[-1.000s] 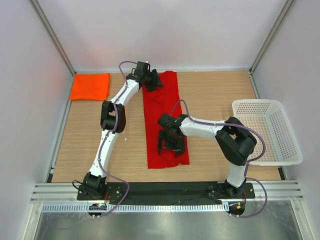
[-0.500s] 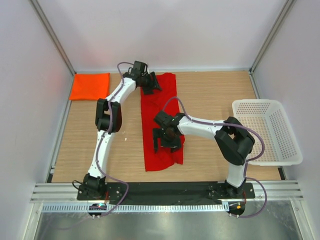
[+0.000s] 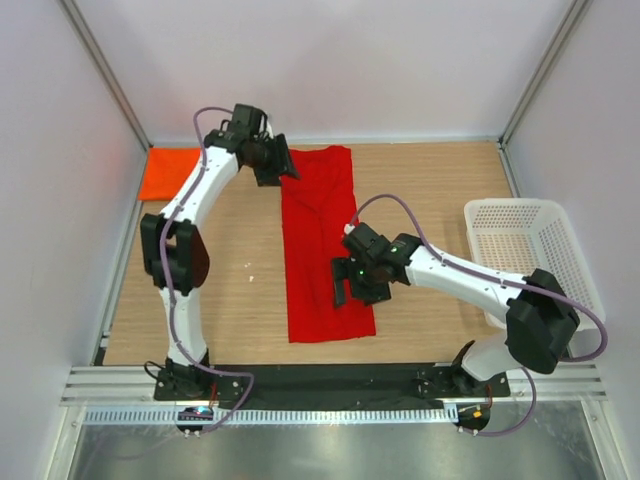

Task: Fold and stack the t-shirts
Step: Fold the tshirt

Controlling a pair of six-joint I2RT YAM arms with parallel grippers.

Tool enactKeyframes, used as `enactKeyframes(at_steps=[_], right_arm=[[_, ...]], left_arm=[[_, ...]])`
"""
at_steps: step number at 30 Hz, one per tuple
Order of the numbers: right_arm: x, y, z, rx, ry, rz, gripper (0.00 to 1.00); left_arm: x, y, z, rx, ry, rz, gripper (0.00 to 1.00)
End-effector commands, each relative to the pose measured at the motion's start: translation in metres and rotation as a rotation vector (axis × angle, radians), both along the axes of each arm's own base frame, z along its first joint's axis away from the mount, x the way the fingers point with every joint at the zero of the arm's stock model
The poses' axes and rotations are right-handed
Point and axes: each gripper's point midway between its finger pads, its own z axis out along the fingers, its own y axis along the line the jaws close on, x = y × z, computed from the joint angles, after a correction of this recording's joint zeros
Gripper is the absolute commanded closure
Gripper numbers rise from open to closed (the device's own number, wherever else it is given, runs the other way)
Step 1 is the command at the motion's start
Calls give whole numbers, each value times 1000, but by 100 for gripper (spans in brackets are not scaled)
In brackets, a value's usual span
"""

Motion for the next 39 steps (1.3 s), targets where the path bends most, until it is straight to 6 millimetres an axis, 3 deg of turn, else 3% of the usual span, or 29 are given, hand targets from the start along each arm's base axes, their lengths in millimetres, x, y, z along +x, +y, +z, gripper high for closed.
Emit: enactKeyframes(at_steps=[1,2,3,4,6,7,8,10,11,12,14,17,18,19,23,26,30,32,33,34,35,38,39], right_arm=[[17,-9,10,-29,-91,-12,18],[18,-9,5,-53,-76,-3,18],[21,-6,4,-60,-75,7,19],[29,0,8,-58,-96,19,19],[38,2,-3,-111,-88,32,19],[55,7,5,-129,-143,25,19],[61,10,-6,-162,-128,34,19],[78,27,-2,-153,-154,43,19],[84,29,-4,-172,-158,42,18],[90,32,-20,-209,-137,45,18],[109,40,-18,-230,-175,24,18],[124,49,-42,-287,-162,13,18],[128,51,-47,-294,-165,11,18],[133,54,-61,-313,-153,10,18],[147,66,-83,-319,-136,16,18],[160,77,-81,-306,-145,6,18],[169,88,-50,-240,-158,-33,17],[164,86,-34,-228,-152,-27,14],[161,84,-17,-210,-164,-29,14],[156,77,-10,-222,-160,-14,13],[153,73,13,-192,-189,-8,11],[134,51,28,-189,-190,24,11],[123,35,34,-177,-178,23,11]], left_arm=[[-72,5,-21,129,94,-23,44],[-83,8,-19,145,91,-12,45],[-97,12,-1,157,46,10,45],[-118,20,-17,176,90,37,45],[-139,35,-19,199,92,95,45],[-151,40,4,153,46,140,45],[-172,50,-16,174,94,151,45],[-194,63,1,156,41,189,44],[-214,71,-15,166,88,205,44],[-224,73,-17,155,95,214,44],[-255,71,-29,83,143,208,44],[-285,67,-37,4,187,219,44],[-297,71,-54,9,218,229,44],[-303,69,-57,-18,229,236,44],[-323,64,-70,-98,274,239,44],[-333,66,-84,-81,320,240,43],[-336,67,-95,-61,353,240,43],[-333,66,-97,-49,351,225,43],[-333,64,-98,-49,357,214,43],[-329,62,-101,-50,360,203,43],[-329,59,-102,-53,367,192,44],[-324,53,-109,-55,391,163,46],[-323,51,-112,-58,395,157,47]])
